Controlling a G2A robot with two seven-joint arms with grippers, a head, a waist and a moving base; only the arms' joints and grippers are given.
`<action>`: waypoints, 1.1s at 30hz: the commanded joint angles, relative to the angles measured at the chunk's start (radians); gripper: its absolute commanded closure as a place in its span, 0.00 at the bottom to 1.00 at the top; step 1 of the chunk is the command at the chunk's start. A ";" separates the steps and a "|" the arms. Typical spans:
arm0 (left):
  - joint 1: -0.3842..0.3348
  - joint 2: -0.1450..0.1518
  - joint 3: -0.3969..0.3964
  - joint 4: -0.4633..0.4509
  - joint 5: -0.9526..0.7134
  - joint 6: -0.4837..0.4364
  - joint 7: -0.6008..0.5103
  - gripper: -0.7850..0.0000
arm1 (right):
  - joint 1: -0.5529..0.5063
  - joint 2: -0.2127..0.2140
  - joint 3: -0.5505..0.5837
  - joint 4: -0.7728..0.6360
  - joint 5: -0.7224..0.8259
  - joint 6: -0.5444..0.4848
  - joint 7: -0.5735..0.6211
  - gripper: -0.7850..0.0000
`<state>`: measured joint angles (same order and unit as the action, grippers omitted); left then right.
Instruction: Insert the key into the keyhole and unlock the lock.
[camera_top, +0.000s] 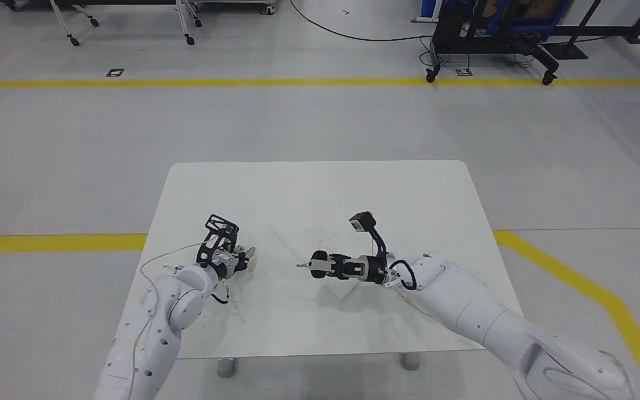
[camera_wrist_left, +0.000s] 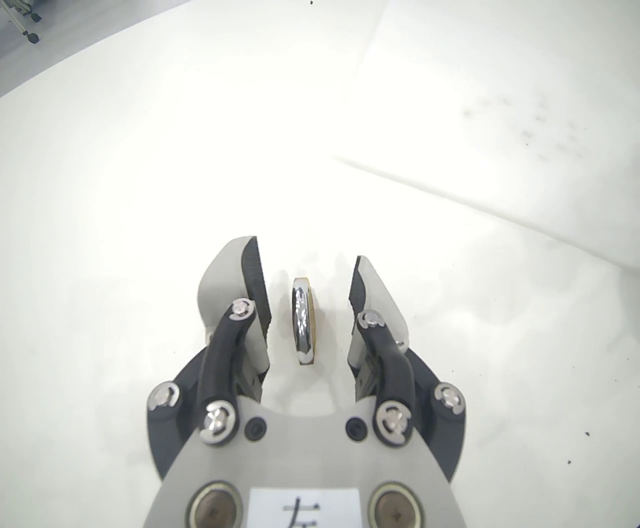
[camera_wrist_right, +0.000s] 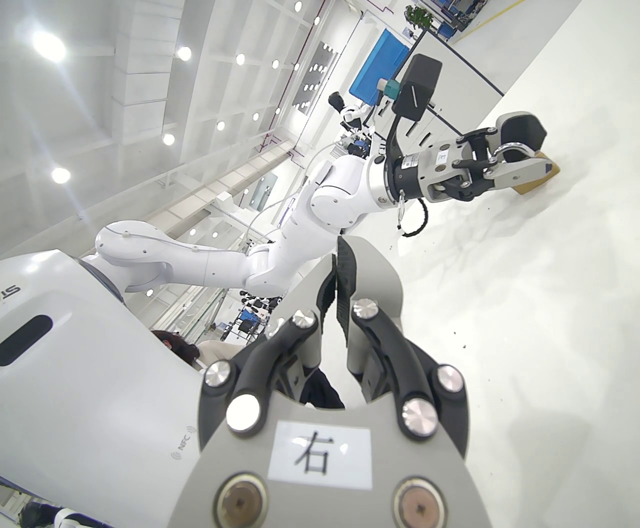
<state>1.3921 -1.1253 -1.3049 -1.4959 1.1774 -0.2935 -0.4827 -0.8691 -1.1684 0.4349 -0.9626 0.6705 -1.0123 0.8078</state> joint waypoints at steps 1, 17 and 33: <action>0.007 0.002 -0.010 -0.014 0.000 -0.003 -0.005 0.48 | 0.000 0.000 0.000 0.000 0.000 0.000 0.000 1.00; 0.073 0.021 -0.071 -0.085 0.004 -0.058 -0.075 1.00 | 0.000 0.000 0.000 0.000 0.000 0.000 0.000 1.00; 0.057 0.004 -0.062 -0.093 -0.210 -0.002 0.023 1.00 | 0.000 0.000 0.000 0.000 0.000 0.000 0.000 1.00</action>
<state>1.4474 -1.1204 -1.3585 -1.5783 1.0435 -0.2867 -0.4492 -0.8691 -1.1684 0.4349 -0.9626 0.6705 -1.0123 0.8078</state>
